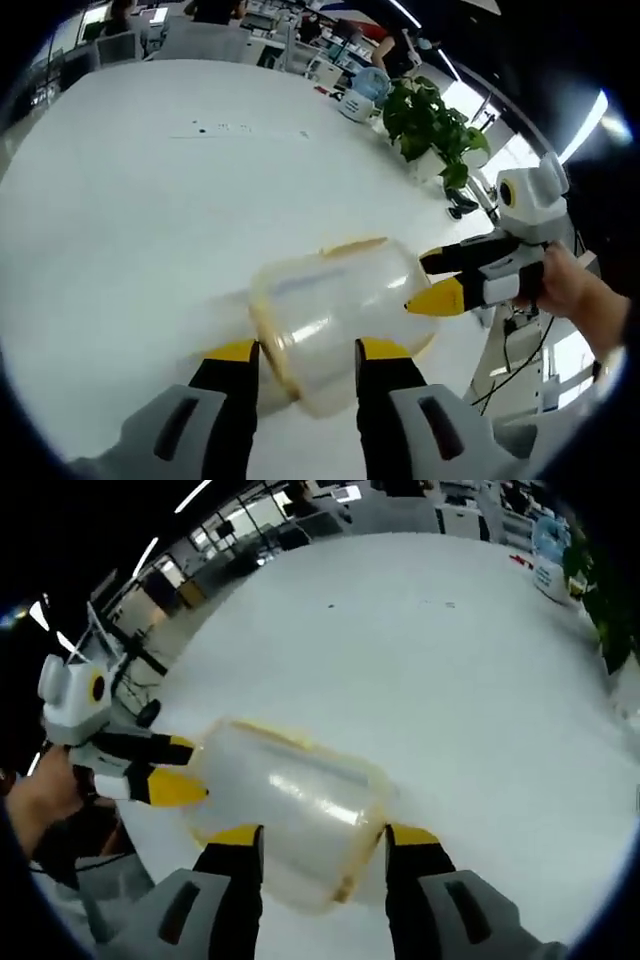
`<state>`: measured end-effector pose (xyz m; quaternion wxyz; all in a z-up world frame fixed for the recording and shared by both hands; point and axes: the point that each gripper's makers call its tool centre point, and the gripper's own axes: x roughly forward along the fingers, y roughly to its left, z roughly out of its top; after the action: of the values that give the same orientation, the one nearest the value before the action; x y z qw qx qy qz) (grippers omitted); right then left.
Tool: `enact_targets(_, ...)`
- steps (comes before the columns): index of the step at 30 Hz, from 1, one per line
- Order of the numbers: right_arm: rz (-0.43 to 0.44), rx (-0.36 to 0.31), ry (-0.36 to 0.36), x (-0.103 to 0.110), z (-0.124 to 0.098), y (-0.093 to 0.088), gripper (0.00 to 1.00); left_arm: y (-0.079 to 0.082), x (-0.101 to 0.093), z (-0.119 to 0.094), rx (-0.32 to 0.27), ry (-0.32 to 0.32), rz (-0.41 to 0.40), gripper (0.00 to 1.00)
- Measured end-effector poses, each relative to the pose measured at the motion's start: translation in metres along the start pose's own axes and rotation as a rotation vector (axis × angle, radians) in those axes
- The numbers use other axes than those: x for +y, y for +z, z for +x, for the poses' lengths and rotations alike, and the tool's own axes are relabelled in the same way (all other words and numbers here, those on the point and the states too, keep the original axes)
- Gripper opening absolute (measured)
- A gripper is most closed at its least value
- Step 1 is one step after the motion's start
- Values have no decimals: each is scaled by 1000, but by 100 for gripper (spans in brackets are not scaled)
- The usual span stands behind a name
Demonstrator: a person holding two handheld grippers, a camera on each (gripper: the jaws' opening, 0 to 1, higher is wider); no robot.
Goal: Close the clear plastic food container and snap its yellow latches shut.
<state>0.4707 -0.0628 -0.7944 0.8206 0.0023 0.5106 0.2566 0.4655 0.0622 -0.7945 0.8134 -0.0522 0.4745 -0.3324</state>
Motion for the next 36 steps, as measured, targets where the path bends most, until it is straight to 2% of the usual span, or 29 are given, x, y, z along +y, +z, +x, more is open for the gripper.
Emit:
enact_targets(4, -8, -23, 4, -1, -9, 6, 51, 0, 0, -4, -7, -3, 81, 37)
enact_targets(10, -182, 14, -16, -1, -8, 3, 51, 9, -3, -11, -30, -27, 119, 40)
enact_targets(12, -161, 10, 5, 2, -7, 2, 52, 11, -4, -12, -18, -32, 127, 40)
enact_targets(15, -219, 24, -10, -1, -7, -1, 52, 9, -6, -12, 5, -41, 134, 42)
enact_targets(18, -261, 38, 1, 2, -8, -1, 52, 11, -4, -14, 12, -19, 194, 41)
enact_targets(21, -286, 42, 10, 4, -10, 1, 52, 13, -6, -15, 25, -24, 207, 41)
enact_targets(23, -327, 65, 21, 6, -10, 0, 51, 14, -6, -15, 38, -25, 239, 41)
enact_targets(25, -382, 82, 20, 7, -10, 0, 51, 12, -3, -16, 73, -8, 304, 41)
enact_targets(31, -422, 109, 40, 11, -11, 0, 50, 15, -7, -18, 120, -27, 431, 41)
enact_targets(36, -457, 136, 53, 13, -10, -3, 49, 15, -8, -18, 161, -40, 492, 41)
